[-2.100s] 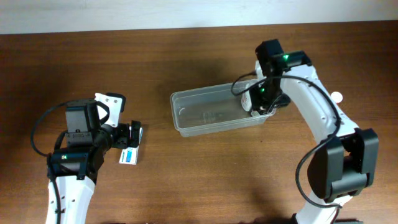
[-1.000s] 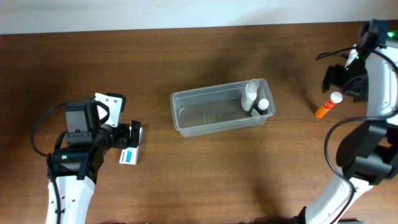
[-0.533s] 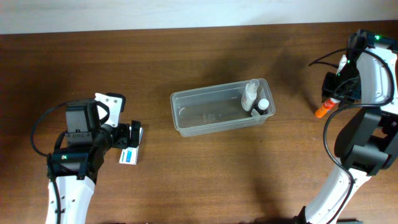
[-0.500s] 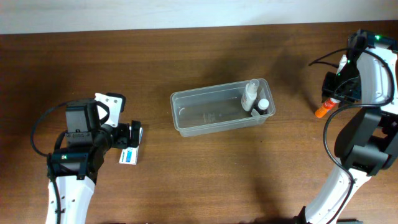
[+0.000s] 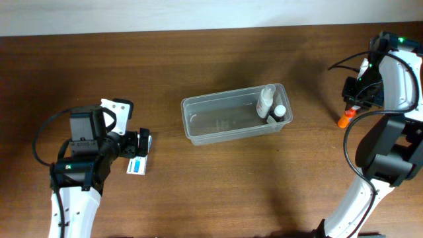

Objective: Pack container
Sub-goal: 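Grasp the orange tube with the right gripper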

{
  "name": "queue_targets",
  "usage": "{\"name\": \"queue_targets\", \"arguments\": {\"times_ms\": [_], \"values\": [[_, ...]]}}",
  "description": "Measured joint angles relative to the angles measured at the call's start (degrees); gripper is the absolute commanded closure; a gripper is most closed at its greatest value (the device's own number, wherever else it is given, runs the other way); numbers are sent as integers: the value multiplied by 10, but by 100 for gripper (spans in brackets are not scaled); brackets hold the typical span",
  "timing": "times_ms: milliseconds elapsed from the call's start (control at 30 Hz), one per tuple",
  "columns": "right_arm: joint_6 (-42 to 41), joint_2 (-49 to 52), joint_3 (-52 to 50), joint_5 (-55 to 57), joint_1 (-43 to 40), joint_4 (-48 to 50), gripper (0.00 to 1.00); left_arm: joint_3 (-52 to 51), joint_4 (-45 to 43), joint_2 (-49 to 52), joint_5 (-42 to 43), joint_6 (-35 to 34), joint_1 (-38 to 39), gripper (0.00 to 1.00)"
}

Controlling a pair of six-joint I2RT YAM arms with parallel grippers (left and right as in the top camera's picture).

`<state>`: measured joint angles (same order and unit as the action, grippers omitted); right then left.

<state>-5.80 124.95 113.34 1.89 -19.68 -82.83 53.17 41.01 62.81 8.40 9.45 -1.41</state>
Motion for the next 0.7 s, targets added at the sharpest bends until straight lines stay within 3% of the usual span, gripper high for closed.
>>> {"name": "queue_targets", "arguments": {"times_ms": [367, 500, 700], "values": [[12, -48, 0, -37, 4, -23, 87, 0, 0, 0, 0, 0, 0, 1], [28, -132, 0, -59, 24, -27, 86, 0, 0, 0, 0, 0, 0, 1], [48, -304, 3, -82, 131, -27, 86, 0, 0, 0, 0, 0, 0, 1]]}}
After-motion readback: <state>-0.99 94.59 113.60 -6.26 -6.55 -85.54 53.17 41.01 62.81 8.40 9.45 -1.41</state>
